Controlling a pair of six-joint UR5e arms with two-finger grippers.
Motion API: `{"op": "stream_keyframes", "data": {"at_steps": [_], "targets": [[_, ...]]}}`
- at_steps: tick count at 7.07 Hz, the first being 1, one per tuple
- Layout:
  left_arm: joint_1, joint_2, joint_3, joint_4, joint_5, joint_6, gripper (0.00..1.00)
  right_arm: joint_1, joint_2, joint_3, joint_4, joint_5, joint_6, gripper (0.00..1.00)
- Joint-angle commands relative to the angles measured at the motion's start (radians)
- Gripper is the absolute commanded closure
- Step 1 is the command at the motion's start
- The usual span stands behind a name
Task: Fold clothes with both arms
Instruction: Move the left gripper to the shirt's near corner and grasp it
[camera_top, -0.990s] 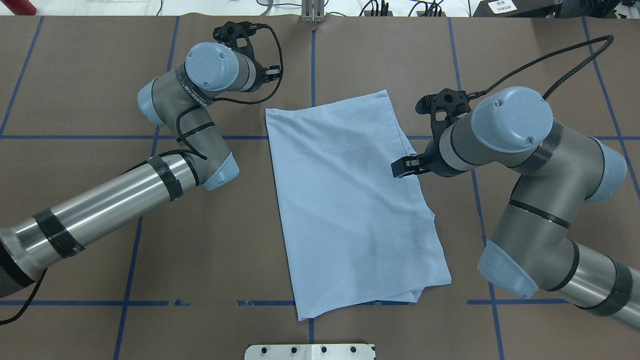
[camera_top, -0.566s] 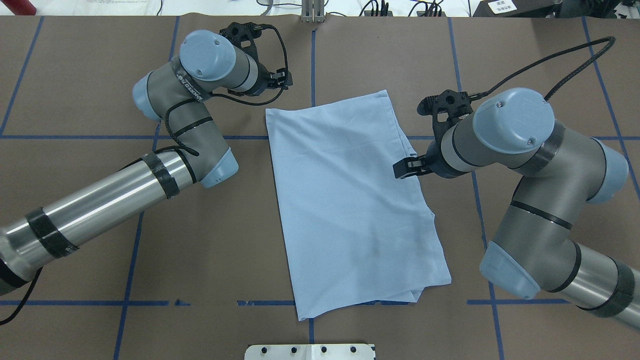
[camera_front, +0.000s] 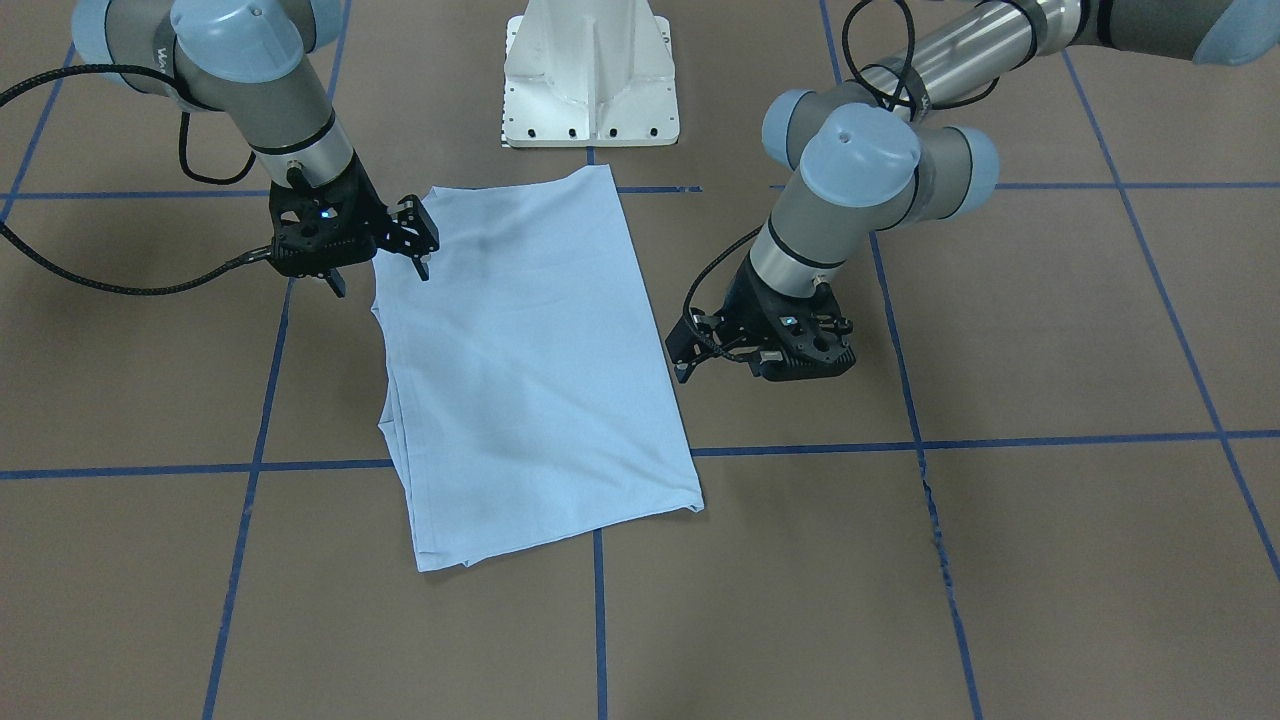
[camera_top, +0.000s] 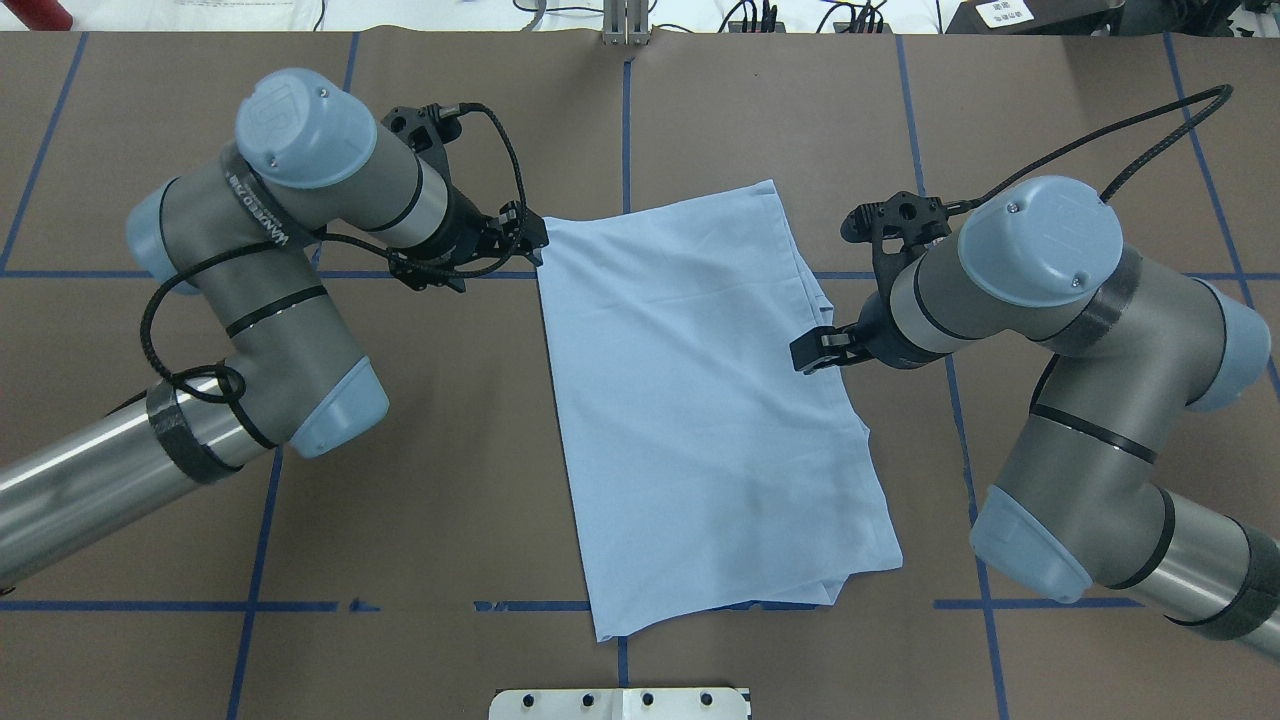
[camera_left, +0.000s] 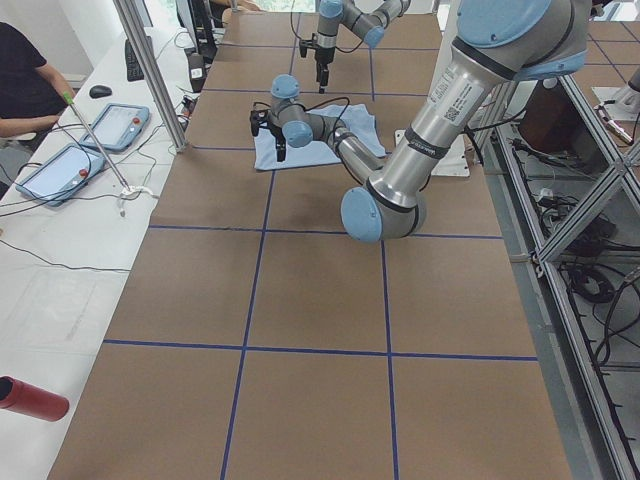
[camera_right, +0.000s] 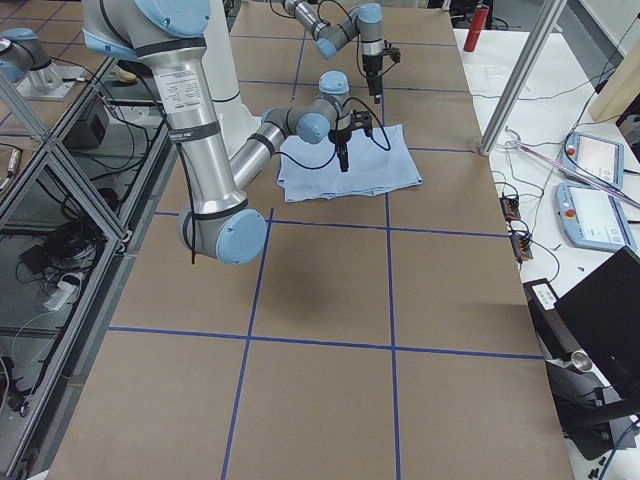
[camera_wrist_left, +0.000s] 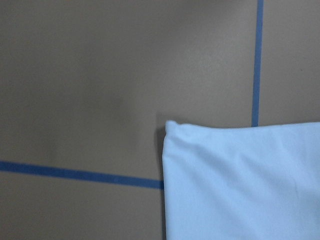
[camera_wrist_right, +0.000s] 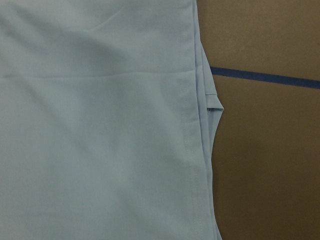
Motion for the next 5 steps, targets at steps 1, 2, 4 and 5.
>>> {"op": "stream_keyframes", "data": {"at_steps": [1, 2, 4, 5], "targets": [[0.13, 0.039, -0.072, -0.011, 0.004, -0.258, 0.01, -0.001, -0.005, 0.0, 0.0, 0.005, 0.024, 0.0], [0.185, 0.039, -0.075, -0.013, 0.072, -0.369, 0.01, -0.002, -0.007, 0.0, 0.002, 0.005, 0.036, 0.0], [0.291, 0.034, -0.077, -0.01, 0.088, -0.451, 0.01, -0.002, -0.019, 0.001, 0.002, 0.005, 0.036, 0.0], [0.327, 0.034, -0.077, -0.01, 0.087, -0.451, 0.01, -0.002, -0.019, 0.001, 0.002, 0.005, 0.036, 0.0]]}}
